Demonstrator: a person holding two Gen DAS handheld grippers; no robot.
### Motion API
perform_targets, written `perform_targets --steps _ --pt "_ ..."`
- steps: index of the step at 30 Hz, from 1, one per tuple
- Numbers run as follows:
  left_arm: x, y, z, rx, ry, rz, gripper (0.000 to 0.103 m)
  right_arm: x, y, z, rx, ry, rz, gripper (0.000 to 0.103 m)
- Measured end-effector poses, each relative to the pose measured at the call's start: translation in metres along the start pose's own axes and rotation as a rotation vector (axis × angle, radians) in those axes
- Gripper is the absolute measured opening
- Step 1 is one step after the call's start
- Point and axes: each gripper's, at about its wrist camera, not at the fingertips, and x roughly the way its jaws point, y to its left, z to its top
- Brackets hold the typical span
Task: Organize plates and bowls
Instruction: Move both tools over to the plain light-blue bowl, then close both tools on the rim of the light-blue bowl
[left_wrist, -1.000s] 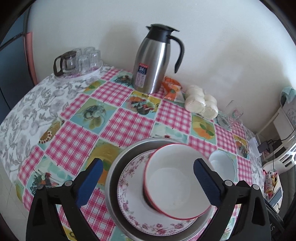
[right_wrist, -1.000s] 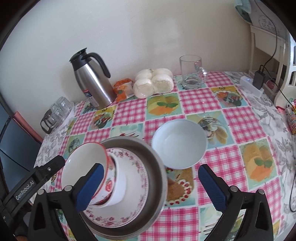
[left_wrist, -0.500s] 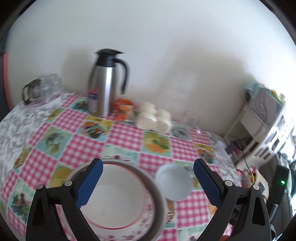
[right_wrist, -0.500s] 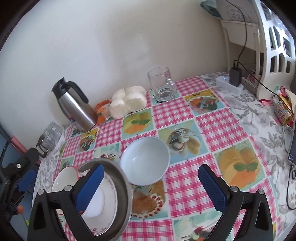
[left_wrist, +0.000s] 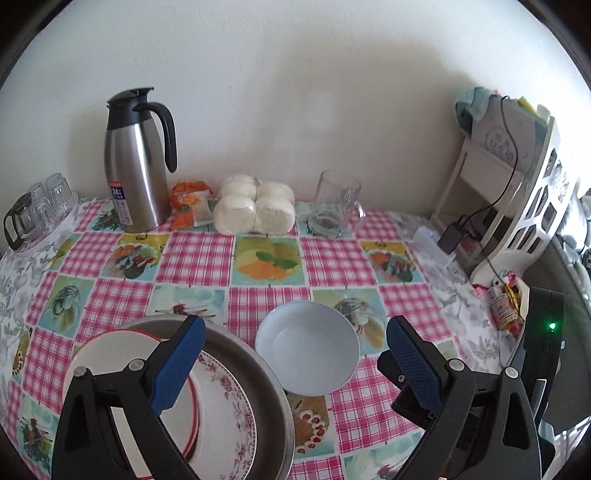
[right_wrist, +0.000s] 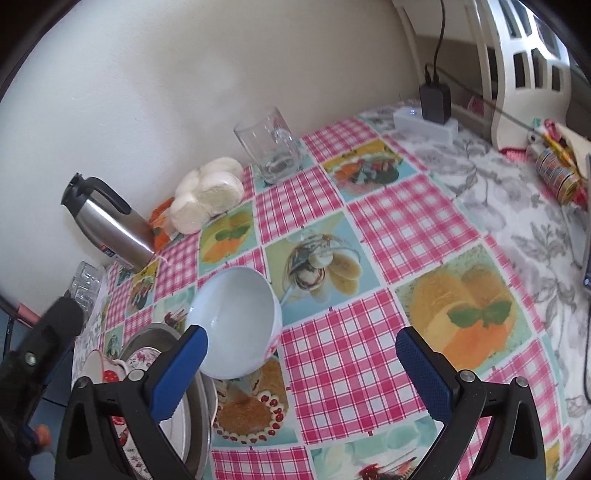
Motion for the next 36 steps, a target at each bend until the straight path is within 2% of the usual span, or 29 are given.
perform_targets --steps 5,9,15,18,24,29,32,36 --pt "0.017 -0.016 -0.002 0.076 0.015 0.064 0.098 0.025 -0.002 0.000 0.002 0.046 -0.013 0.103" --pt "0.035 -0.018 -0.004 0.070 0.052 0.054 0.098 0.044 -0.002 -0.003 -0.003 0.078 -0.026 0.103" --pt "0.059 -0.020 -0.009 0.092 0.089 0.082 0.098 0.065 -0.006 -0.005 0.014 0.107 -0.012 0.103" --pt "0.069 -0.021 -0.011 0.099 0.106 0.089 0.098 0.071 -0.006 -0.004 0.016 0.107 -0.008 0.099" --pt "0.077 -0.018 -0.013 0.110 0.111 0.111 0.096 0.083 -0.004 -0.006 0.034 0.132 0.020 0.075" --pt "0.076 -0.013 -0.012 0.097 0.104 0.103 0.094 0.090 -0.002 -0.010 0.063 0.162 0.105 0.043" --pt "0.075 -0.012 -0.011 0.091 0.103 0.091 0.094 0.088 0.001 -0.010 0.063 0.158 0.139 0.029" --pt "0.074 -0.012 -0.011 0.085 0.103 0.079 0.094 0.085 0.004 -0.010 0.050 0.152 0.136 0.019"
